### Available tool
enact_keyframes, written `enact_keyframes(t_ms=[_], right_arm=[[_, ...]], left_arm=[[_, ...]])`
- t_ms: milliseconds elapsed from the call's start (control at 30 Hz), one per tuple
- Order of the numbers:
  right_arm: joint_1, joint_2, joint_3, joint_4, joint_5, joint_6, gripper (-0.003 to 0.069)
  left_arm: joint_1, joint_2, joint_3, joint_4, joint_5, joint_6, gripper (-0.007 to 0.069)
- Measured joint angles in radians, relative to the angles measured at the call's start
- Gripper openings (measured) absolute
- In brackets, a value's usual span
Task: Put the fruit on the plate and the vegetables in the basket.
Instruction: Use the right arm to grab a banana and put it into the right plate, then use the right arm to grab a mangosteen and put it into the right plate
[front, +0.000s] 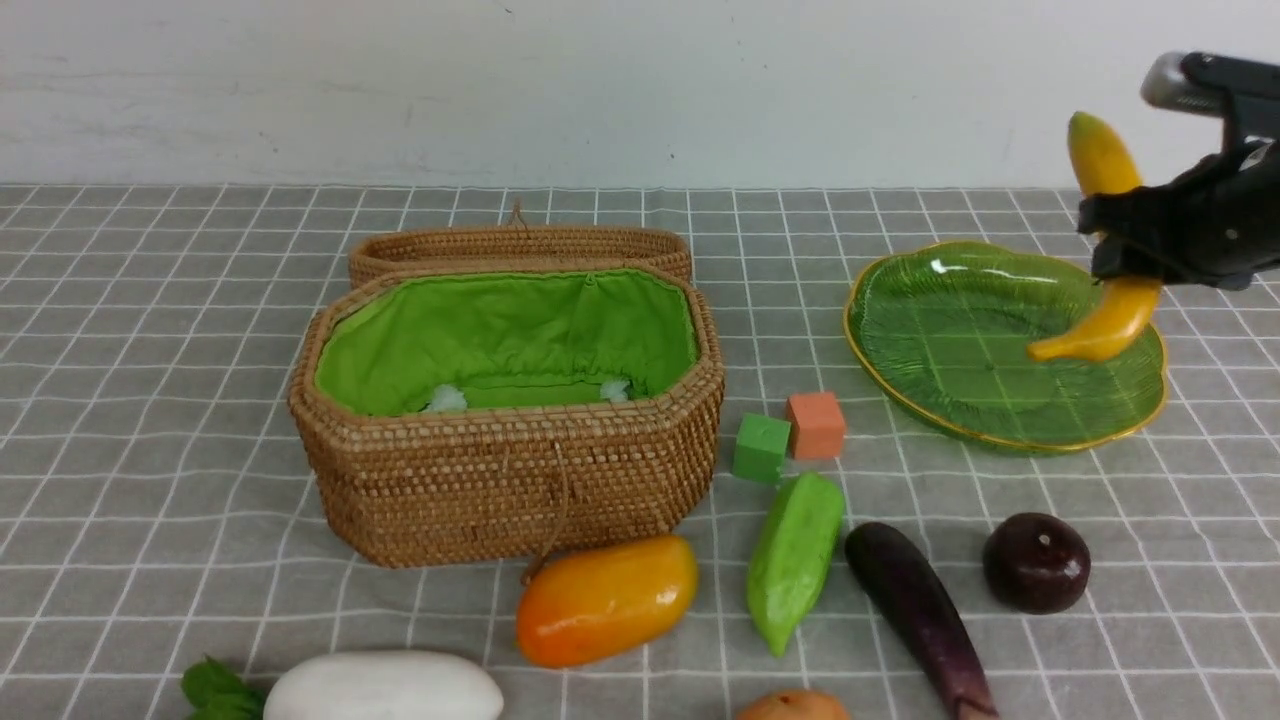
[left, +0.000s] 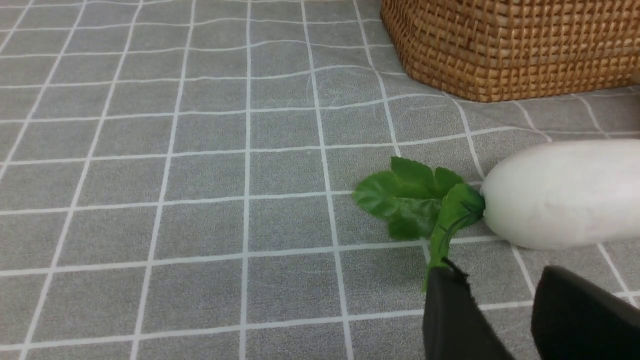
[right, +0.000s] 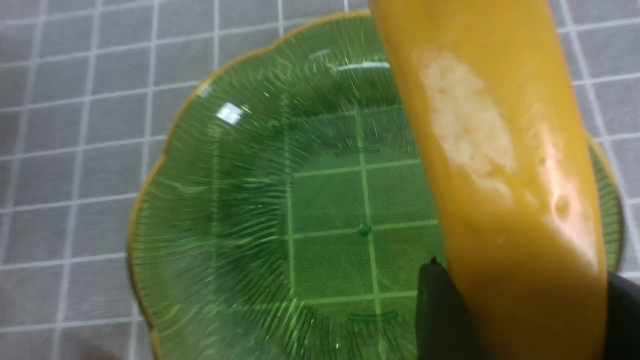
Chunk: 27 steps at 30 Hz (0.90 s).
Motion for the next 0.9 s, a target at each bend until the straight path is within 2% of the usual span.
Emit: enact_keyframes(t_ms=[67, 200, 233, 300, 367, 533, 667, 800, 900], right_arm=[[0.0, 0.058, -0.01, 0.0, -0.021, 0.0, 0.0349], [0.0, 0.085, -0.012, 0.0, -0.031, 0.0, 0.0488], [0.0, 0.085, -0.012, 0.0, -0.03, 0.0, 0.0496], [0.0, 0.08, -0.015, 0.0, -0.014, 0.0, 0.0588], [0.0, 0.064, -0.015, 0.0, 0.027, 0.0, 0.0633], [0.001, -0.025, -0.004, 0.008, 0.174, 0.004, 0.065], [0.032, -0.166, 0.112, 0.035, 0.252, 0.05, 0.063], [0.089, -0.27, 0.316, 0.048, 0.256, 0.126, 0.0619], [0.125, -0.312, 0.48, 0.043, 0.184, 0.154, 0.0613]], left_arm=[[0.0, 0.0, 0.0, 0.0, 0.0, 0.0, 0.0239], [0.0, 0.0, 0.0, 0.0, 0.0, 0.0, 0.0239], [0.0, 0.0, 0.0, 0.0, 0.0, 0.0, 0.0239], [0.0, 0.0, 0.0, 0.0, 0.0, 0.0, 0.0239], [0.0, 0.0, 0.0, 0.0, 0.0, 0.0, 0.0239], [0.0, 0.0, 0.0, 0.0, 0.0, 0.0, 0.0239], [0.0, 0.0, 0.0, 0.0, 0.0, 0.0, 0.0239], [0.0, 0.0, 0.0, 0.0, 0.0, 0.0, 0.0239], [0.0, 0.0, 0.0, 0.0, 0.0, 0.0, 0.0239]])
